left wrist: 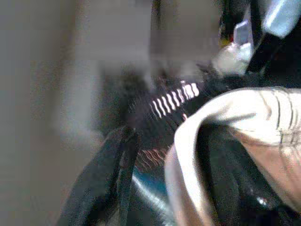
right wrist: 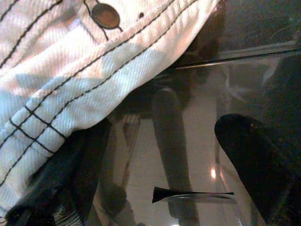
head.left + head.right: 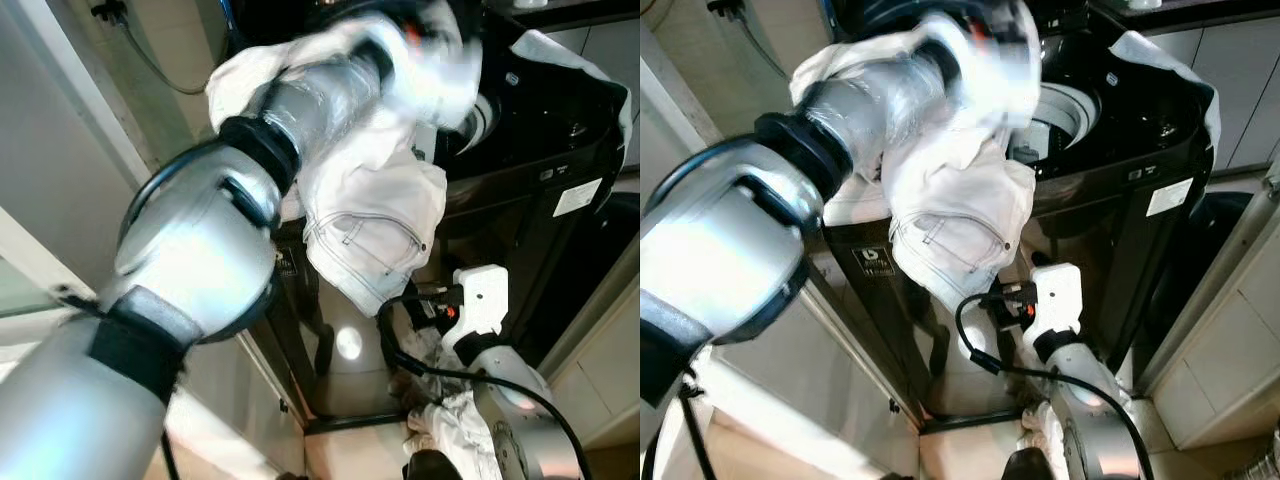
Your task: Clothes washing
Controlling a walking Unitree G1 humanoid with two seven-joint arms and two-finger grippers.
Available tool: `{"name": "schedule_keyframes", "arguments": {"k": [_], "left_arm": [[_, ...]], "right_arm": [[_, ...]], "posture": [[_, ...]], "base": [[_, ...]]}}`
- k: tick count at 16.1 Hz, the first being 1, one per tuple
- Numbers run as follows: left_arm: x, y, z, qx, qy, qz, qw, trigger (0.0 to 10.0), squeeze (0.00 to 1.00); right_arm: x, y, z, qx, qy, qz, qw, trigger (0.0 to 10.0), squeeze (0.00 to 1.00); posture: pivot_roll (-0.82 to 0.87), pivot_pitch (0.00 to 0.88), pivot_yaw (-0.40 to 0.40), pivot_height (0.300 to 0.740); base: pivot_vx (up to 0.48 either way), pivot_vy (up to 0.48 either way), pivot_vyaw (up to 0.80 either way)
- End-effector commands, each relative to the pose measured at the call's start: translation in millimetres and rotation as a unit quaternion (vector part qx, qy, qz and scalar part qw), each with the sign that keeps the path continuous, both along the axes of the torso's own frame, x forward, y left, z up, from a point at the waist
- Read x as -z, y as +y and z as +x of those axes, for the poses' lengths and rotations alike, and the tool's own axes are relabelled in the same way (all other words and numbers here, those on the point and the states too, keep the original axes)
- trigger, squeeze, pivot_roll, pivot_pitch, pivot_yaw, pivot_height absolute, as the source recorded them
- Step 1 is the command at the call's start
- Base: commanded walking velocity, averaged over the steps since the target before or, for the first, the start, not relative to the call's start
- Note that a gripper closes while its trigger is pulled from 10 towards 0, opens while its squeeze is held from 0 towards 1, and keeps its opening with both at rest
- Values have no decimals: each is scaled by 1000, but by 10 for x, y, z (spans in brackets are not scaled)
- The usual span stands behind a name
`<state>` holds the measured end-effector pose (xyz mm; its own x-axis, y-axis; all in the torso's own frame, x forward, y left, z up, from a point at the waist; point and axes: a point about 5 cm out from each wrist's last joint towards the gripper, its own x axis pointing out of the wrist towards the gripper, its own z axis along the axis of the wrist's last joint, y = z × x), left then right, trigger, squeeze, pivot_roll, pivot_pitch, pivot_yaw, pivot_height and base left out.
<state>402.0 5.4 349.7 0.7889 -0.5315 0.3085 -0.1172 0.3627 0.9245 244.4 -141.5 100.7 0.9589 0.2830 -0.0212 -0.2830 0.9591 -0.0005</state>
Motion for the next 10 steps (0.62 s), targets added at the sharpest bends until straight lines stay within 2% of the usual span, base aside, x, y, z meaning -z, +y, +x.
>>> {"name": "schedule_keyframes", "arguments": {"k": [1,2,3,5,6,7,8,9,10], "left_arm": [[36,161,79,-7,104,-95,990,10000,1000],[122,289,146,7,242,-274,931,10000,1000],[131,300,152,12,263,-305,915,10000,1000],[116,294,153,37,313,-383,868,10000,1000],[107,280,148,56,342,-417,840,10000,1000],[12,264,132,80,349,-434,827,10000,1000],[-104,263,115,91,334,-426,836,10000,102],[-242,283,94,96,300,-393,864,10000,0],[-370,305,67,105,265,-367,886,10000,0]], "right_arm": [[-29,66,15,-8,-2,8,1000,10000,0],[-26,58,16,-6,-1,10,1000,10000,0],[-22,53,16,-6,0,9,1000,10000,0],[-13,66,28,-11,3,8,1000,10000,0],[-18,72,40,-13,2,7,1000,10000,0],[-18,77,53,-15,2,6,1000,10000,0],[-20,80,62,-16,1,5,1000,10000,0],[-22,83,74,-15,0,5,1000,10000,0],[-24,82,83,-14,-1,6,1000,10000,0]], "posture": [[-378,0,213,719],[-374,0,209,719],[-371,0,206,719],[-367,0,200,719],[-363,0,197,719],[-360,0,198,719],[-360,0,198,719],[-357,0,199,719],[-352,0,198,719]], "base": [[0,0,0],[0,0,0],[0,0,0],[0,0,0],[0,0,0],[0,0,0],[0,0,0],[0,0,0],[0,0,0]]}}
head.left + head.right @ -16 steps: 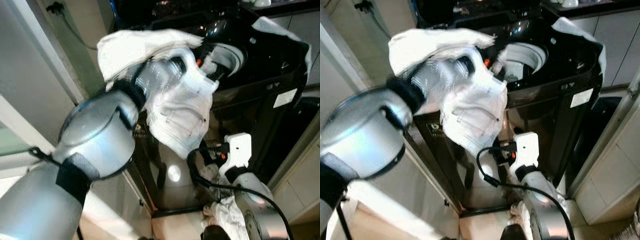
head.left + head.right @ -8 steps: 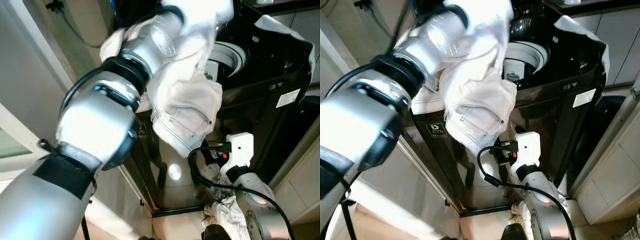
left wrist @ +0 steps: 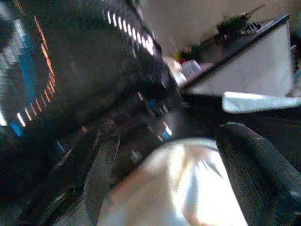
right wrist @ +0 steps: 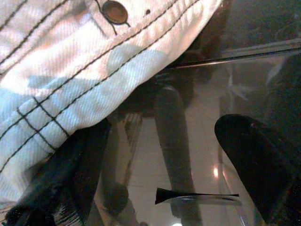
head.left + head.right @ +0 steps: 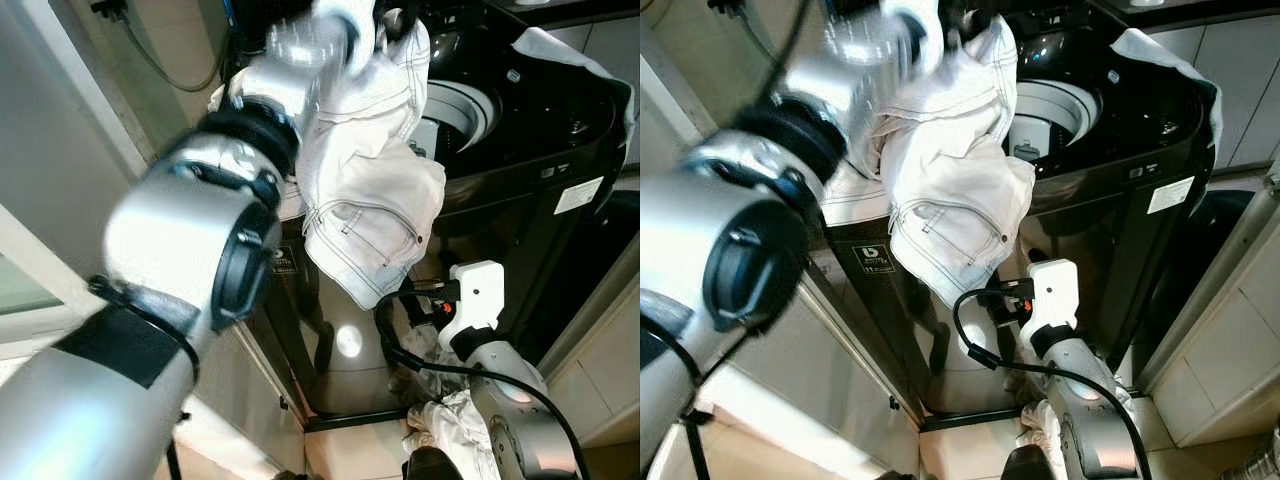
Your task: Clothes washing
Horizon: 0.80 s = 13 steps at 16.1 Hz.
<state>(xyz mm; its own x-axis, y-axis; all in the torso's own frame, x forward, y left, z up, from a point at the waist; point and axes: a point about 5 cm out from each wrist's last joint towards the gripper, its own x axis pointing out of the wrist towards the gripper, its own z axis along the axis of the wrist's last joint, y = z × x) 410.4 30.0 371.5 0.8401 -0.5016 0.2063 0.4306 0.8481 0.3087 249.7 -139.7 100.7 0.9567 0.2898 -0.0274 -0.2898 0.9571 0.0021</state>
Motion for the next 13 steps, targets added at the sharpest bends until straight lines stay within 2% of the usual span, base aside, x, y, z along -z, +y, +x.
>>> {"name": "schedule_keyframes", "arguments": {"k": [1,2,3,4,5,6,7,9,11,12,13], "left_arm": [[-265,37,-74,26,-79,34,996,10000,0],[-310,-10,-146,72,-129,63,987,10000,0],[-245,-33,-186,114,-144,86,979,10000,0],[-192,-40,-199,134,-143,97,976,10000,0],[31,36,-214,156,-143,111,971,10000,0],[329,171,-329,172,-143,106,969,10000,0],[414,210,-418,182,-142,99,968,10000,0],[611,305,-715,186,-118,50,974,10000,0],[650,340,-836,178,-108,16,978,10000,0],[703,400,-941,160,-96,-7,982,10000,0],[733,434,-987,149,-89,-15,985,10000,0]], "right_arm": [[-21,60,39,-11,-5,5,1000,10000,0],[-12,58,51,-11,-4,5,1000,10000,0],[2,58,72,-13,-3,3,1000,10000,0],[10,59,84,-14,-2,2,1000,10000,0],[20,69,129,-20,-3,-1,1000,10000,0],[12,75,194,-25,-5,-3,1000,10000,0],[7,80,220,-28,-5,-3,1000,10000,0],[-18,108,326,-47,-9,-8,999,10000,0],[-24,123,384,-53,-10,-9,998,10000,0],[-35,153,443,-64,-13,-10,998,10000,0],[-41,169,466,-69,-15,-10,997,10000,0]], "posture": [[-338,0,194,719],[-328,0,193,719],[-311,0,185,719],[-305,0,184,719],[-278,0,172,719],[-255,0,158,719],[-236,0,148,719],[-188,0,116,719],[-148,0,88,719],[-124,0,70,719],[-124,0,70,719]], "base": [[0,0,0],[0,0,0],[0,0,0],[0,0,0],[0,0,0],[0,0,0],[0,0,0],[0,0,0],[0,0,0],[0,0,0],[0,0,0]]}}
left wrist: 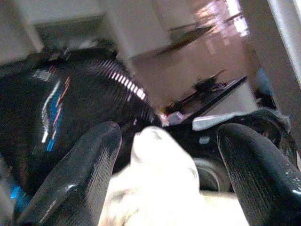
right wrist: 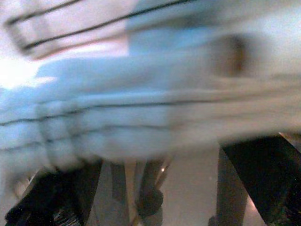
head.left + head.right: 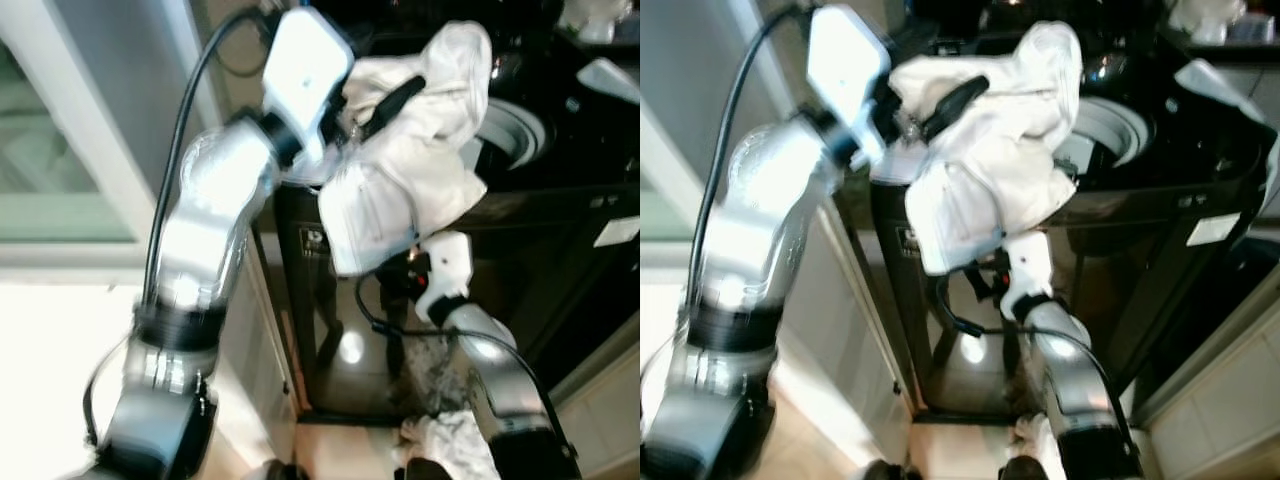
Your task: Clothes washing
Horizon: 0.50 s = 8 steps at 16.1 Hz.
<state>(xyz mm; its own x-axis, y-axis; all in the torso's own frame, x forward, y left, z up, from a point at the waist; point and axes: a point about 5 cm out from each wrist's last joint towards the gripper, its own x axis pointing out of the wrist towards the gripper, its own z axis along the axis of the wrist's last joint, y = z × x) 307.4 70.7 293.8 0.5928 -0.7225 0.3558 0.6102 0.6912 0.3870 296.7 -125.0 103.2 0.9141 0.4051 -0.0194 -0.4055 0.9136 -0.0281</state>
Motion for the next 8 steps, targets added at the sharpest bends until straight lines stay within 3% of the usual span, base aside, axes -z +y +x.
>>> {"name": "schedule_keyframes", "arguments": {"k": [1,6,8], "left_arm": [[3,60,-31,-19,14,1,1000,10000,0],[227,177,-57,-53,71,19,996,10000,0],[407,230,-61,-82,99,23,991,10000,0]], "right_arm": [[-24,34,32,-10,-7,2,1000,10000,0],[-7,38,52,-7,-13,-2,1000,10000,0],[-254,-89,208,93,-75,11,993,10000,0]], "posture": [[-111,0,61,719],[-111,0,62,719],[-118,0,68,719]], "base": [[0,0,0],[0,0,0],[0,0,0]]}}
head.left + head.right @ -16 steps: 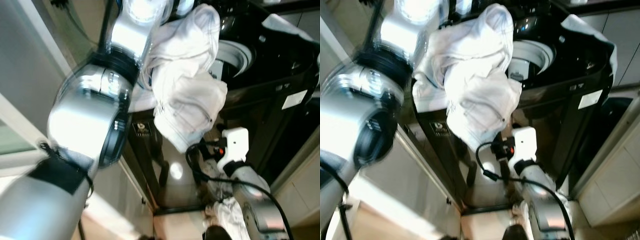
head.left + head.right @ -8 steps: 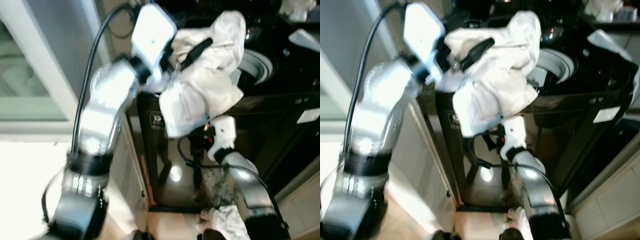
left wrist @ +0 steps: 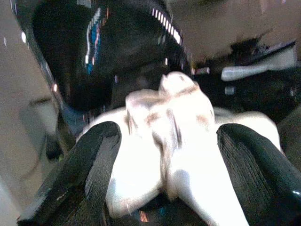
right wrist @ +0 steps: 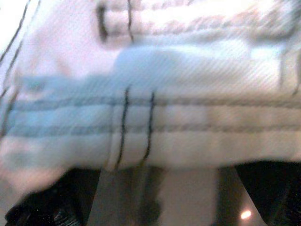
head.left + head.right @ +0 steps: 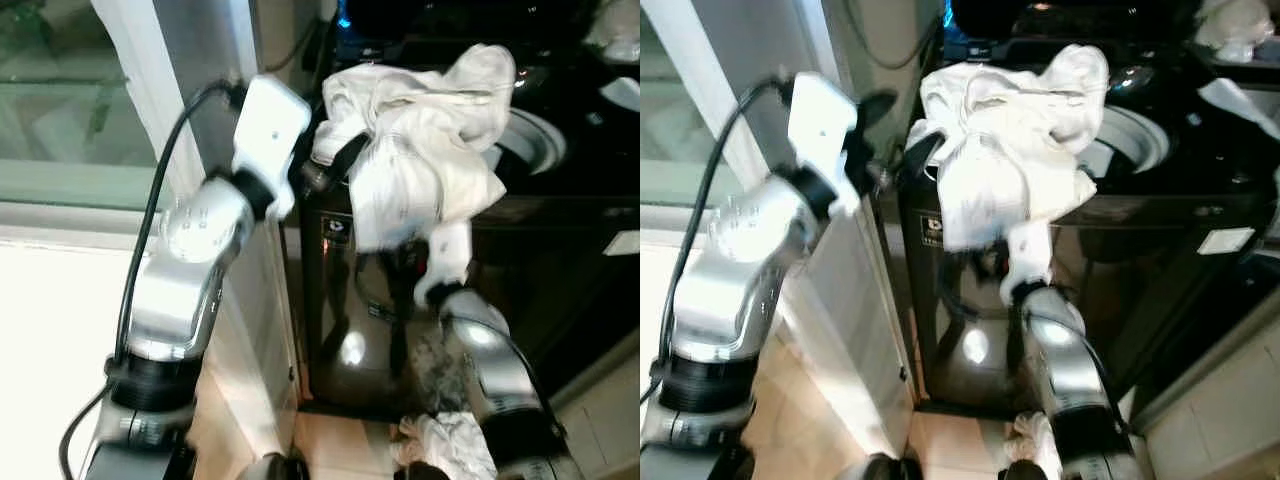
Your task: Clothes washing
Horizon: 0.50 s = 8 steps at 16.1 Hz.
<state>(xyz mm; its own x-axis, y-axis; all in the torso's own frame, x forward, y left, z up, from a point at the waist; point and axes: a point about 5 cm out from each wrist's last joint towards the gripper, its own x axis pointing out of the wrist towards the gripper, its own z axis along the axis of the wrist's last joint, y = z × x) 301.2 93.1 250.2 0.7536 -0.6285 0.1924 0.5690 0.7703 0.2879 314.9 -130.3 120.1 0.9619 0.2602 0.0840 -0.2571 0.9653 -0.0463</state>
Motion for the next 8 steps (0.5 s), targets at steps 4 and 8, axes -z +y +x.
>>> {"name": "schedule_keyframes", "arguments": {"k": [4,8], "left_arm": [[193,-85,-111,3,34,5,999,10000,0],[246,-77,-152,-4,44,-1,999,10000,0]], "right_arm": [[-441,-46,197,29,-84,16,996,10000,0],[-607,-128,212,49,-118,16,992,10000,0]], "posture": [[-124,0,71,719],[-122,0,66,719]], "base": [[0,0,0],[0,0,0]]}}
